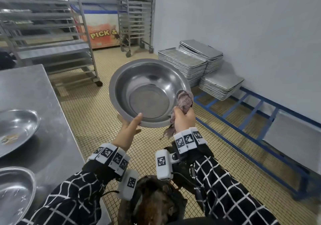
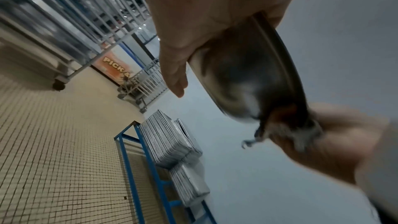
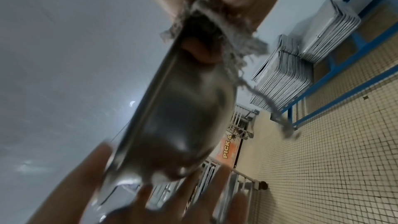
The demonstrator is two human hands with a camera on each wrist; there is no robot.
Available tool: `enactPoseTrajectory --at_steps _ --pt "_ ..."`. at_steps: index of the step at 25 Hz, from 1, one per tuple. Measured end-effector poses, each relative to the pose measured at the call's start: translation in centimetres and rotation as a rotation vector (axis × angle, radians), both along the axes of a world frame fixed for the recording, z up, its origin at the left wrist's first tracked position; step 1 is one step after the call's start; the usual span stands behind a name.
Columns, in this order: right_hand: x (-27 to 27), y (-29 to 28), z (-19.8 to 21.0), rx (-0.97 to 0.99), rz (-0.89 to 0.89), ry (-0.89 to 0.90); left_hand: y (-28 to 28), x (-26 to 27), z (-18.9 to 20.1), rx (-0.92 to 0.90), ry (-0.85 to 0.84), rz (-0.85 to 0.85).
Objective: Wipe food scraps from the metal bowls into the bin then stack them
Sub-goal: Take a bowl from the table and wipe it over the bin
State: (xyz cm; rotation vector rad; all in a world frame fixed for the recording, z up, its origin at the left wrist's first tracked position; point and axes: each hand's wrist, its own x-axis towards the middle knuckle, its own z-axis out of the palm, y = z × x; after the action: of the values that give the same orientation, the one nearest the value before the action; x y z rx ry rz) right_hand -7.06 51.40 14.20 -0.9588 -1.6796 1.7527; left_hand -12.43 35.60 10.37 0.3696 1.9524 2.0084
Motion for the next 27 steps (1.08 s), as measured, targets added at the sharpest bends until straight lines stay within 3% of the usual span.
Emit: enactPoseTrajectory --at_steps 3,5,7,12,16,19,21,23,25,27 --pt "1.0 2.5 1.3 0.024 0.164 -0.061 -2.9 -1.9 1.0 0.302 -0.110 -0.012" --pt "1.3 4.4 2.2 0.160 0.312 -0.136 -4.3 -2.2 2.8 0.390 -0.078 -0.117" --pt "1.6 5.2 3.1 0.194 0.382 -0.142 -4.4 -2.1 4.2 0.406 -0.087 -0.089" --pt "2.6 3.5 2.8 0.174 0.217 -0.040 -1.8 -0.9 3.5 0.385 -0.180 0.171" --pt "2.7 0.7 0.8 0.028 0.047 0.035 0.4 0.4 2.0 0.071 -0.093 0.162" --pt "2.5 -0.8 0.0 -0.031 0.048 0.058 1.4 2.4 1.7 -0.163 0.033 -0.006" --pt "2.4 -1.2 -0.1 -0.045 0.080 0.062 1.0 2.9 1.6 -0.208 0.121 -0.030" --pt "2.2 -1.2 -0.1 -0.044 0.125 0.070 -1.0 3.1 1.3 -0.096 0.093 -0.025" --pt "2.0 -0.8 -0.4 -0.040 0.195 0.055 -4.1 2.9 0.8 0.154 -0.034 0.107" --pt "1.8 -0.8 -1.2 0.040 0.388 -0.036 -7.9 3.8 1.1 0.338 -0.113 0.236"
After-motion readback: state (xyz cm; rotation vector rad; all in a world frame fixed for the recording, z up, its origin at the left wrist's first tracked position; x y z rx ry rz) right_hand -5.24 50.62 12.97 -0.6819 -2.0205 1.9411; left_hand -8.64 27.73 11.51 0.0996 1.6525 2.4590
